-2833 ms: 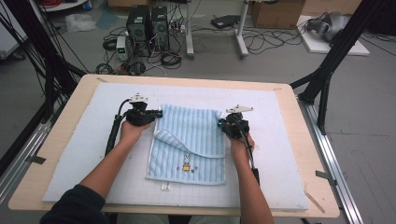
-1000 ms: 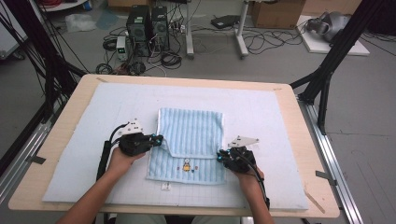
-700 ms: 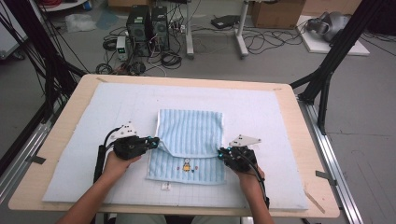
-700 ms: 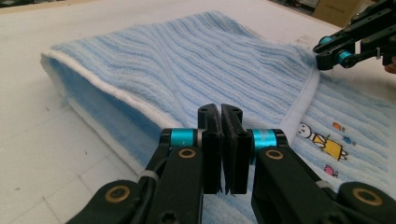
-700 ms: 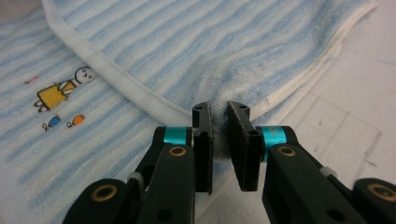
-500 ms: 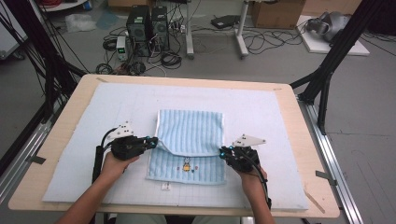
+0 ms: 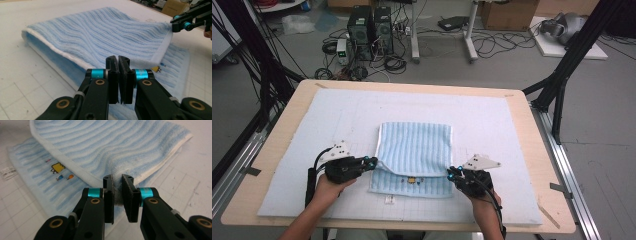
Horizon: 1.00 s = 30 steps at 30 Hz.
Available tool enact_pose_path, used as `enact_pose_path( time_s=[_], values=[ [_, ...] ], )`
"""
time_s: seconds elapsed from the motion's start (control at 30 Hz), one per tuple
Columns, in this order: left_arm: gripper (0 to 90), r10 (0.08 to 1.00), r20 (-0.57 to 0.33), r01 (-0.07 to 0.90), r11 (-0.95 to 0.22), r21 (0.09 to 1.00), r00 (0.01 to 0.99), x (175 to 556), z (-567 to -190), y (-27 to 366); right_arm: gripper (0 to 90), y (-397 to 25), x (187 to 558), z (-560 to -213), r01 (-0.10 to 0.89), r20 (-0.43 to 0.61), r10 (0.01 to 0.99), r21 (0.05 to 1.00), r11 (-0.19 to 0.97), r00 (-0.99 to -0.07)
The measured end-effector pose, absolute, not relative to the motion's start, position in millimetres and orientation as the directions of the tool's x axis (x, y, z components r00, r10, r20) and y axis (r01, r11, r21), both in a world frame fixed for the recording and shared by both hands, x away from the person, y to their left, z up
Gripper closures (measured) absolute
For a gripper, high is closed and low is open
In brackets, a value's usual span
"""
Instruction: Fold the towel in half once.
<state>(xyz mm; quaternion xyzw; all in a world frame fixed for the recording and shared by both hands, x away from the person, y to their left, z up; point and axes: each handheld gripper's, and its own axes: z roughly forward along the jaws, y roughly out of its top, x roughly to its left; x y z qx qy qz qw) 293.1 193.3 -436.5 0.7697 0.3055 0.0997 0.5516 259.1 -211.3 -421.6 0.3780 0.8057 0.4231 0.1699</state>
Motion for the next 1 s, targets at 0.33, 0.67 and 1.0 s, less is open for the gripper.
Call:
enact_pose_path(
  time_s=[0.33,0.67,1.0],
  values=[
    [86.4,0.599,-0.176,0.367,-0.211,0.906,0.781,262,-441,197,80.6,-209,225,-423,0.464,0.039,0.750,0.806,0.366,-0.660],
    [86.3,0.579,-0.200,0.398,-0.237,0.886,0.790,245,-444,200,80.6,-207,208,-426,0.488,0.044,0.752,0.785,0.381,-0.658],
    [51.4,0.677,-0.223,0.429,-0.151,0.891,0.701,254,-439,214,58.9,-214,212,-426,0.491,0.069,0.781,0.811,0.319,-0.621]
  ],
)
